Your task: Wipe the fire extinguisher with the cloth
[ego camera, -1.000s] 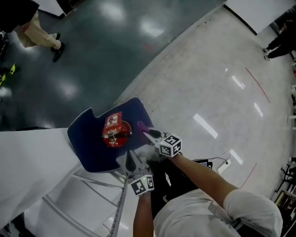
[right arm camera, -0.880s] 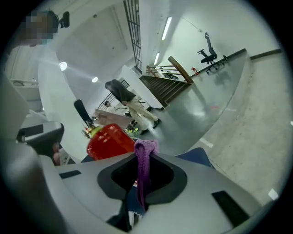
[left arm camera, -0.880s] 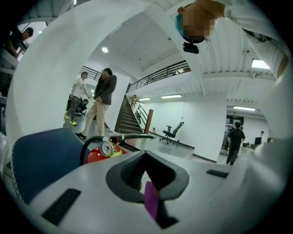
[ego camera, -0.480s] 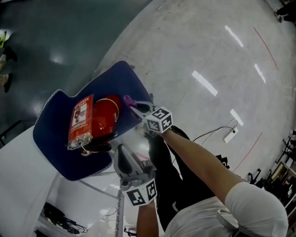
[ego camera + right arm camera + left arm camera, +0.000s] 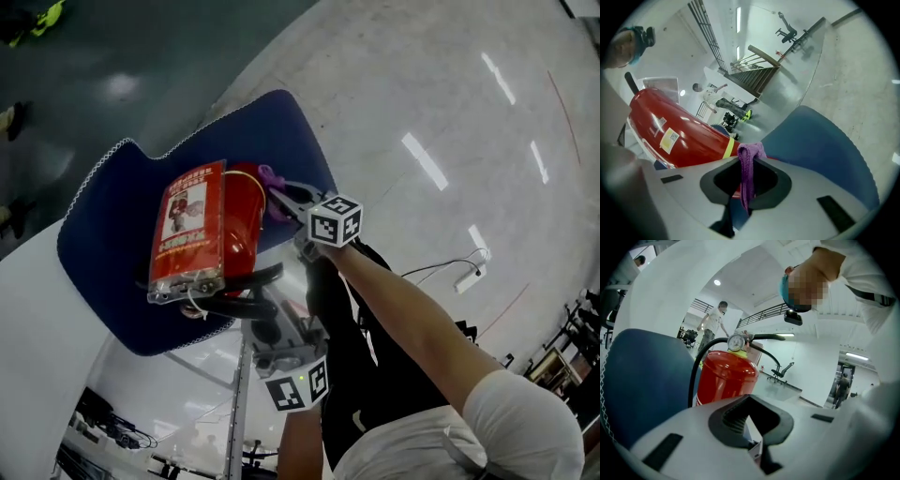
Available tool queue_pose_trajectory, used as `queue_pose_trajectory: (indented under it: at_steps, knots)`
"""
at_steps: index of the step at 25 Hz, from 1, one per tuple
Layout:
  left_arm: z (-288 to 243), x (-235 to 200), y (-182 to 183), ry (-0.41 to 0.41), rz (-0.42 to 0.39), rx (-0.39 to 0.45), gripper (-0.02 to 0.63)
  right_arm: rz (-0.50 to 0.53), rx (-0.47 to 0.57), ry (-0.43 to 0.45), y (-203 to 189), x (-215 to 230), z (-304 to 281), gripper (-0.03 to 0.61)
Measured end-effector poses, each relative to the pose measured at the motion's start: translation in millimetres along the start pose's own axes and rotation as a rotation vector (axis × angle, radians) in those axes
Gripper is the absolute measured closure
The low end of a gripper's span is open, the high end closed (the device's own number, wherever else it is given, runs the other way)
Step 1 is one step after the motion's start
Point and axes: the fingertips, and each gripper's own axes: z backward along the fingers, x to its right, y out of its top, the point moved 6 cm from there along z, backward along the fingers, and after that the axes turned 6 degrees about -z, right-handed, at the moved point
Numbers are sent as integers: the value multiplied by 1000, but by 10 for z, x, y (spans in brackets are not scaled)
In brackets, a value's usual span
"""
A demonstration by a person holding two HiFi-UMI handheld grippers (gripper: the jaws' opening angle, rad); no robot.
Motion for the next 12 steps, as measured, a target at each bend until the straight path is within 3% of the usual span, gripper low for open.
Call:
queue_pose_trajectory:
  at_steps: [5, 12]
  knots:
    - [-9, -58, -37, 23, -4, 9, 609, -29, 33, 33, 121, -229, 44, 529]
    - [-54, -87, -201, 63, 16, 7, 609, 4, 47, 71, 196, -548, 228, 529]
